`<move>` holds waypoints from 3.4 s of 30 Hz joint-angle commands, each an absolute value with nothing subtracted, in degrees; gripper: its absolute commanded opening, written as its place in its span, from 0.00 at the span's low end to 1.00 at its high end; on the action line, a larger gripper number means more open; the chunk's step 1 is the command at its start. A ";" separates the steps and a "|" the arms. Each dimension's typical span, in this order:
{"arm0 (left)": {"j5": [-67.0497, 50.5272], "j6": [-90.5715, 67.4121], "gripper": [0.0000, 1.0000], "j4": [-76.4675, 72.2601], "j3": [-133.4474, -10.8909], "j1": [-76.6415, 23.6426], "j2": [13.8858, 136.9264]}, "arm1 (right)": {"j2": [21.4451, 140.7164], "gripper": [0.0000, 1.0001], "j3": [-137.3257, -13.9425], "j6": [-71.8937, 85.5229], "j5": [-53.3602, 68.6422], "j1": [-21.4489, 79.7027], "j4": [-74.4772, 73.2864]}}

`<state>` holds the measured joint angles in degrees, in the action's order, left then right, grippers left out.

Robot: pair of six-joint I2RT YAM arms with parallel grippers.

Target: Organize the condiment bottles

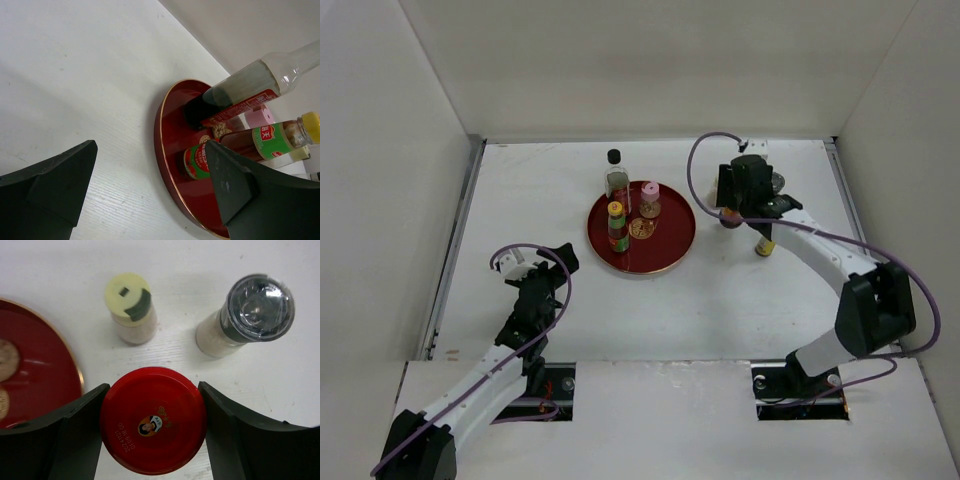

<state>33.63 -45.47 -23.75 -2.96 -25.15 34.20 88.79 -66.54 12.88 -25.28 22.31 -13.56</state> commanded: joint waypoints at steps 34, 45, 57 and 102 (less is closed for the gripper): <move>32.08 -45.88 0.90 -26.10 -2.64 -24.21 33.84 | 96.25 0.93 -77.44 13.18 -30.15 45.75 0.71; 31.81 -45.88 0.90 -26.37 -2.99 -24.65 34.45 | 93.15 0.92 -72.07 13.45 -30.67 31.26 1.49; 31.46 -45.97 0.90 -27.33 -2.73 -24.47 35.15 | 108.54 0.89 -84.64 15.47 -25.76 20.35 -4.57; 30.15 -45.53 0.90 -29.44 -2.72 -23.68 36.56 | 105.91 0.47 -76.65 18.81 -25.57 35.81 4.39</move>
<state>30.96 -45.45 -27.22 -2.96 -24.03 36.77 106.65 -76.75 17.78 -23.73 35.88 0.45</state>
